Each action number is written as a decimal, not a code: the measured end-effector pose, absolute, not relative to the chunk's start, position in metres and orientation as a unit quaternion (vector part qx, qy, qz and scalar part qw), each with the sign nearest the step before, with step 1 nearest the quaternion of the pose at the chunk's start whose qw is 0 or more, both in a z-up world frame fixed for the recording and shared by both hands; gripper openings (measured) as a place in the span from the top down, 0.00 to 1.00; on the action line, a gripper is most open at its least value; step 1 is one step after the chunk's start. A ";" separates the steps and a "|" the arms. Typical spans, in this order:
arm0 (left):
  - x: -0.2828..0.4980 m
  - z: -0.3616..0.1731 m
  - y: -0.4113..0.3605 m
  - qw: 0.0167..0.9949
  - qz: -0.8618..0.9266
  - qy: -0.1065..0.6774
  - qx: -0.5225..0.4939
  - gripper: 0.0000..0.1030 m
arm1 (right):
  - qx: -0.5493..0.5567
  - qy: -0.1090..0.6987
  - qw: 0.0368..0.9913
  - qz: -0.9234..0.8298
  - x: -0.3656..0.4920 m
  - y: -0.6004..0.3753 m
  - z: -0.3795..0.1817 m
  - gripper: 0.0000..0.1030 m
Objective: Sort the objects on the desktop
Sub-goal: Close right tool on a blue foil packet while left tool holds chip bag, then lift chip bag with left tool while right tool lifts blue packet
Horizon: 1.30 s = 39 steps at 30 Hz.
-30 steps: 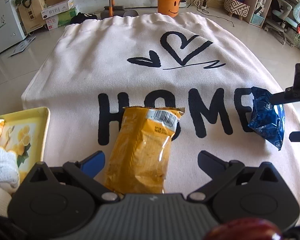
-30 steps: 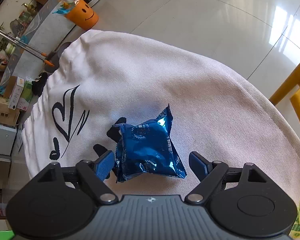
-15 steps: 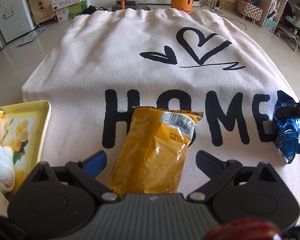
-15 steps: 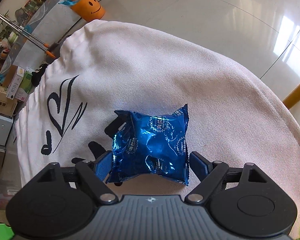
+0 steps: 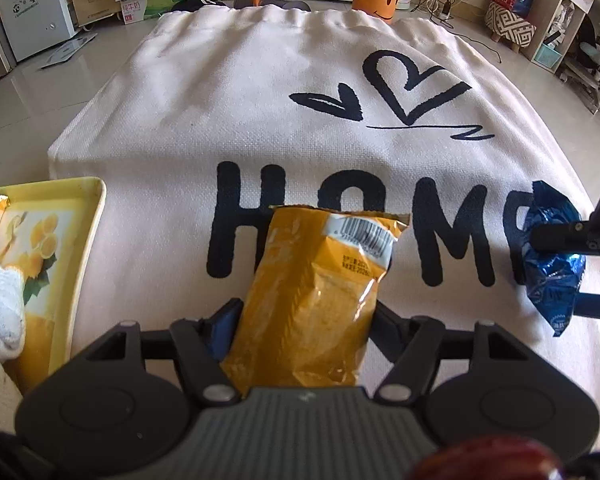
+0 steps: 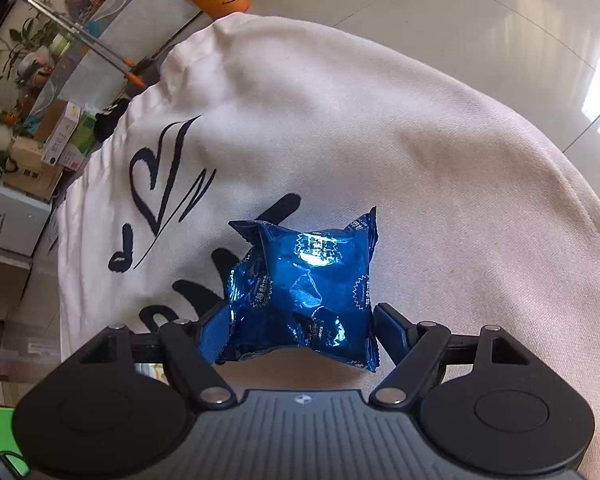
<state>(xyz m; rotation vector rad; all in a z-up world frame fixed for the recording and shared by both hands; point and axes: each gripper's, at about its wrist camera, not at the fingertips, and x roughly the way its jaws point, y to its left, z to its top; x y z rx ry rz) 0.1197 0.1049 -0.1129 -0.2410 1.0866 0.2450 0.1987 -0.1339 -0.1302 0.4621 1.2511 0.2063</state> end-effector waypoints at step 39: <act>0.114 -0.125 0.086 0.826 0.111 0.549 -0.062 0.00 | 0.108 0.624 0.762 0.134 0.182 -0.094 -0.141 0.14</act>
